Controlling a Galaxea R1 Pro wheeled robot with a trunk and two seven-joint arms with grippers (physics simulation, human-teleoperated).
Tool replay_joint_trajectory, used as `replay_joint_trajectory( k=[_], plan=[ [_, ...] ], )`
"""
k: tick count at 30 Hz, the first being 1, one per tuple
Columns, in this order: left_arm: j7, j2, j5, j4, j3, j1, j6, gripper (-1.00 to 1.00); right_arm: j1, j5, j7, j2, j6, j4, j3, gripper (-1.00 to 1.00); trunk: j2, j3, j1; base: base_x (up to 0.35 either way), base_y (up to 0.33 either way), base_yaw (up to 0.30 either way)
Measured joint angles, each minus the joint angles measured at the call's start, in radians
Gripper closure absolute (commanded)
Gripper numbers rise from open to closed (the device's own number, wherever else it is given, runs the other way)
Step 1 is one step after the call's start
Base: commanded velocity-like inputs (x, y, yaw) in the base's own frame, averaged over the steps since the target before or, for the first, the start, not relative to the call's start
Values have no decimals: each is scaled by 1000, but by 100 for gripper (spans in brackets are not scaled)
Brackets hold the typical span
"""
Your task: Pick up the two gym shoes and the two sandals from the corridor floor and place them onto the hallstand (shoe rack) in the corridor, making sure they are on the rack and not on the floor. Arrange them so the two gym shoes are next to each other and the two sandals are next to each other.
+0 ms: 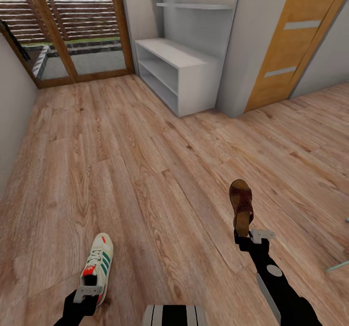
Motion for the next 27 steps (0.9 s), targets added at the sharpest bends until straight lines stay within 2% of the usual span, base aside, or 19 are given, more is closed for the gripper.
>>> replay_joint_trajectory(
  k=[3,5,8,12,17,21,27],
  plan=[
    [-1,-7,1,-1,-1,8,-5,100,13,7,0,-1,1,2,0,100,1,12,-1,0,0,0],
    [-1,-8,2,-2,0,8,-5,100,14,30,0,-1,1,-1,0,100,1,19,-2,0,0,0],
    [-1,-4,3,-2,1,8,-5,100,14,98,-5,-2,0,0,-2,100,2,31,-4,0,0,0],
    [-1,-1,2,-1,2,9,-5,100,19,143,-17,-1,-2,22,-3,100,3,46,-5,0,0,0],
    [-1,-1,0,0,3,12,-5,100,36,155,-24,0,-8,91,-3,100,4,66,-8,0,0,0],
    [0,-1,1,0,4,27,-6,100,58,155,-25,4,-50,168,-16,100,5,83,-9,0,0,0],
    [0,-7,1,-1,2,49,-7,100,71,151,-24,9,-213,333,-36,100,6,113,-12,0,0,-22]
  ],
)
